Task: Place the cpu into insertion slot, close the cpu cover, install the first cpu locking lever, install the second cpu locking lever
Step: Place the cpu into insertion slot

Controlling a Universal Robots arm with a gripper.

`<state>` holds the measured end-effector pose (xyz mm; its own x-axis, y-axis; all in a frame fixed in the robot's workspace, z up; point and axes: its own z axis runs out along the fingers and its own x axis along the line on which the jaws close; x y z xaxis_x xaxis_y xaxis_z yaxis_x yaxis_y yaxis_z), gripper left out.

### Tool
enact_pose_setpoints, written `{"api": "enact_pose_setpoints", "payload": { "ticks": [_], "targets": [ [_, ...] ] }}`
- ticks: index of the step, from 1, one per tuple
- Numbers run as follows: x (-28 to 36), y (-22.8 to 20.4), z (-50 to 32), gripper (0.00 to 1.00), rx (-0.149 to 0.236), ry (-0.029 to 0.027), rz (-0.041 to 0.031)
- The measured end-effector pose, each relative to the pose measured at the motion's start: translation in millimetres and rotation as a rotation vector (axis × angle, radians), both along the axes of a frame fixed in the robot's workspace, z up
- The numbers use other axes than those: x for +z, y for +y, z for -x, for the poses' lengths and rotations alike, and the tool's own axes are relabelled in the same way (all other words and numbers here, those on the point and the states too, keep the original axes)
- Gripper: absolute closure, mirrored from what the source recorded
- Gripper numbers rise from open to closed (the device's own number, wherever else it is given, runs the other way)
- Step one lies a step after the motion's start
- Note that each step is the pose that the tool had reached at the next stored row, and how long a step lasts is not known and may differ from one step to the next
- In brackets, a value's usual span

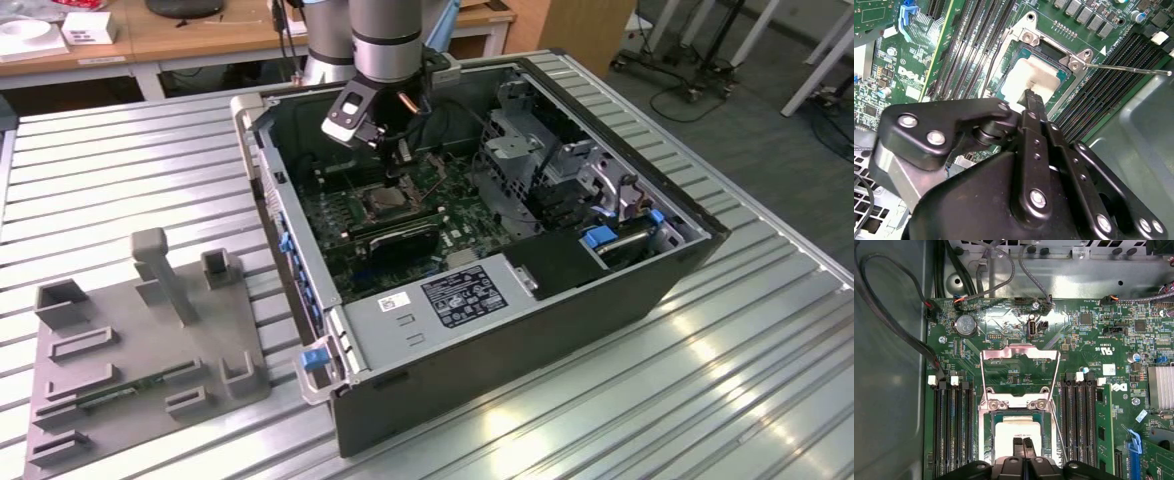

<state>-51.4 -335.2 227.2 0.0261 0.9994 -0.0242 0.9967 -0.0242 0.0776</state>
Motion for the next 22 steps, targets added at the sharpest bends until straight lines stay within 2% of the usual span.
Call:
{"api": "enact_pose_setpoints", "payload": {
  "ticks": [7,8,10,11,16,22],
  "targets": [
    [0.0,0.0,0.0,0.89,0.0,0.0009,0.0],
    [-0.2,0.1,-0.2,0.89,0.0,0.0055,-0.0004],
    [-0.2,0.0,-0.4,0.89,0.0,0.0236,-0.0006],
    [-0.1,0.0,-0.5,0.89,0.0,0.0301,-0.0006],
    [-0.1,0.0,-0.4,0.89,0.0,0.0346,-0.0007],
    [-0.5,0.0,-2.6,0.89,0.0,0.0348,-0.0008]
  ]
}}
